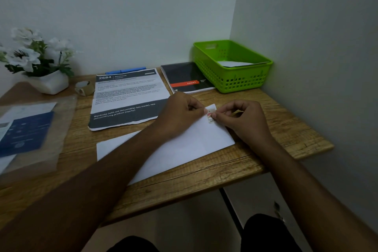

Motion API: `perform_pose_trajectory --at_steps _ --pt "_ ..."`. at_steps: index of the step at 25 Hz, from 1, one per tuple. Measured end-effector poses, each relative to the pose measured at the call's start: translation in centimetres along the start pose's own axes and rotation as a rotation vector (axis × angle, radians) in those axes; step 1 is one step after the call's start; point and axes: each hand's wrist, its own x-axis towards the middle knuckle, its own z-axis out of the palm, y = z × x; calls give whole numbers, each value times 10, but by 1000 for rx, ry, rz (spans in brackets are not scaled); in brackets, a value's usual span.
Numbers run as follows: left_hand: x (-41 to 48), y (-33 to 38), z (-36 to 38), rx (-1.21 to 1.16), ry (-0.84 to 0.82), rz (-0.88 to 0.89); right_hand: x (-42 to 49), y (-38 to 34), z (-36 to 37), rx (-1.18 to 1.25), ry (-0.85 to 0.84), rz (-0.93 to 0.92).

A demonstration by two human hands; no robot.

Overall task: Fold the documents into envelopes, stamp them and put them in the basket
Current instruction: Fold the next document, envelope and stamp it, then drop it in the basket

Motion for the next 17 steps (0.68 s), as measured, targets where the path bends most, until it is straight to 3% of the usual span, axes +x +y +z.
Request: perform_pose_trajectory --at_steps 4,17 --pt "0 0 0 12 5 14 1 0 0 2 14 8" --pt "0 1 -2 100 14 67 -3 -6 -1 222 -233 13"
